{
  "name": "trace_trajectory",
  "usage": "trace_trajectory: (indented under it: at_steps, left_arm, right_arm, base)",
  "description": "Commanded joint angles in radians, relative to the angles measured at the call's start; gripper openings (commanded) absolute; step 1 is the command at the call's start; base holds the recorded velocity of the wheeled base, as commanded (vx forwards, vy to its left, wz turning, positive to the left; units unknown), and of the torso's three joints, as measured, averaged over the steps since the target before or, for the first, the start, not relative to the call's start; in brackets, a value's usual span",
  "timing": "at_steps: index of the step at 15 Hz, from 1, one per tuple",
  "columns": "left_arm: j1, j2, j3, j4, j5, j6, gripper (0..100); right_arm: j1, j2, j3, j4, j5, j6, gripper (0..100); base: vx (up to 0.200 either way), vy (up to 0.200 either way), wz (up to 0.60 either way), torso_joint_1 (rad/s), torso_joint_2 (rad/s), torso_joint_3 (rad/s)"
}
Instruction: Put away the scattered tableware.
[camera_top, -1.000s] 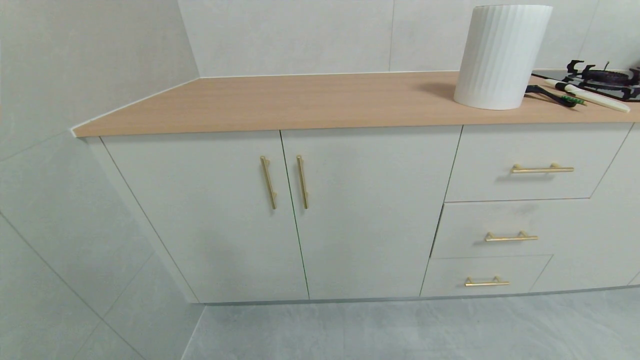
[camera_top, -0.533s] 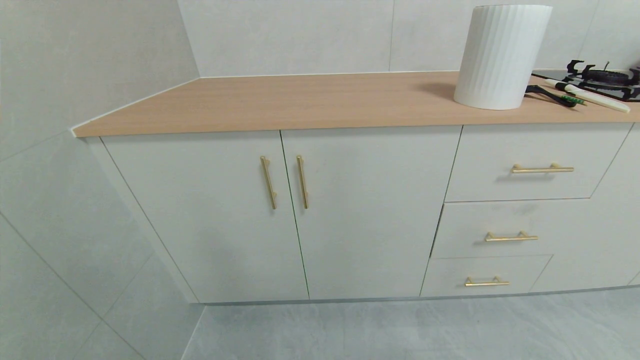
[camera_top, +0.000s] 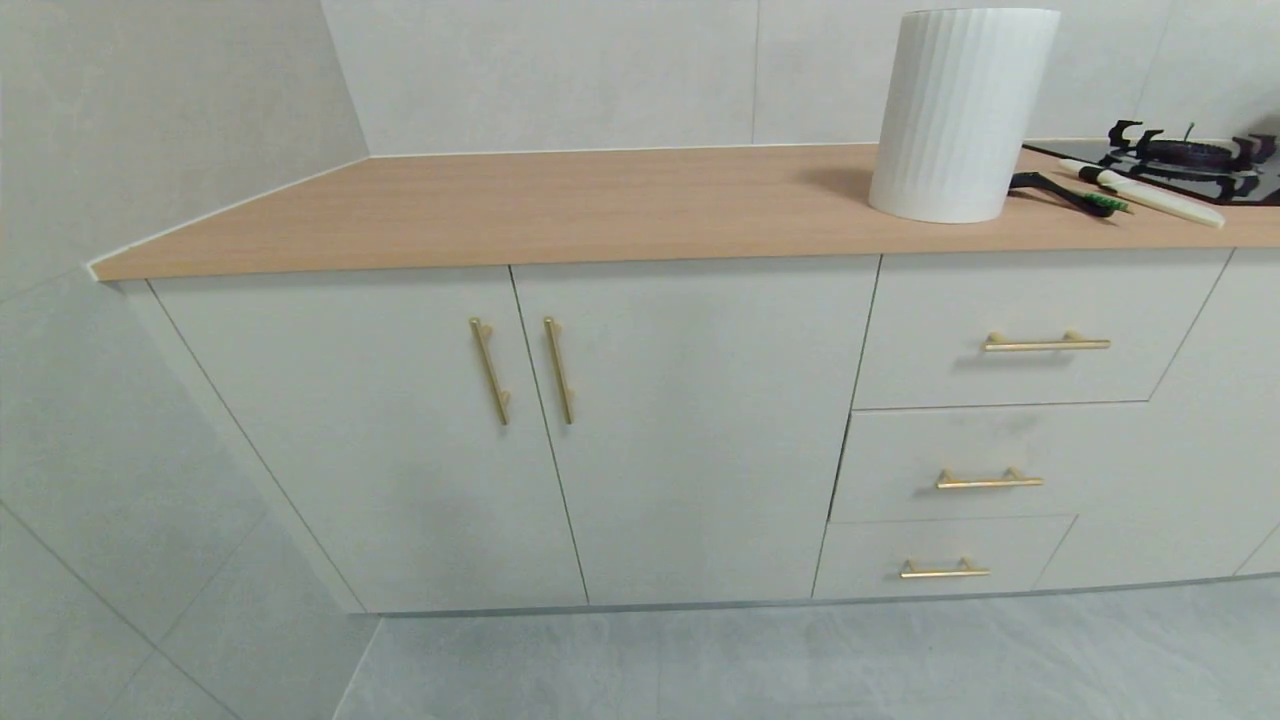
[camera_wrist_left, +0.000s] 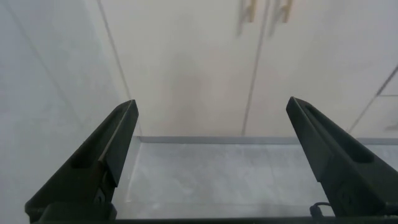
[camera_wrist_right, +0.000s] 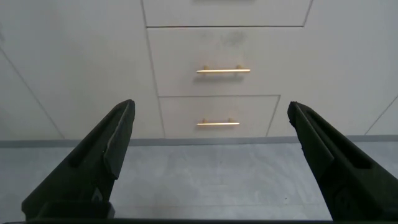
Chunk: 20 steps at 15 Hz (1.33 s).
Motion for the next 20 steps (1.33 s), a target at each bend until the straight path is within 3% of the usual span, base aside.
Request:
trace_trajectory:
  at_steps: [1,6,20]
  left_arm:
    - [-0.001,0.000,0.000,-0.001,0.001,0.000,100]
    - [0.001,0.000,0.000,-0.001,0.001,-0.003,100]
    - [0.001,0.000,0.000,-0.001,0.001,-0.005,100]
  right_arm:
    - [0.000,0.002,0.000,0.000,0.000,0.000,100]
    - [0.000,0.002,0.000,0.000,0.000,0.000,100]
    - [0.000,0.002,0.000,0.000,-0.002,0.003,100]
  base:
    - [0.000,-0.200,0.00,0.002,0.00,0.007]
    - [0.000,-0.200,0.00,-0.002,0.00,0.001]
    - [0.000,0.000,0.09,0.001,0.00,0.001]
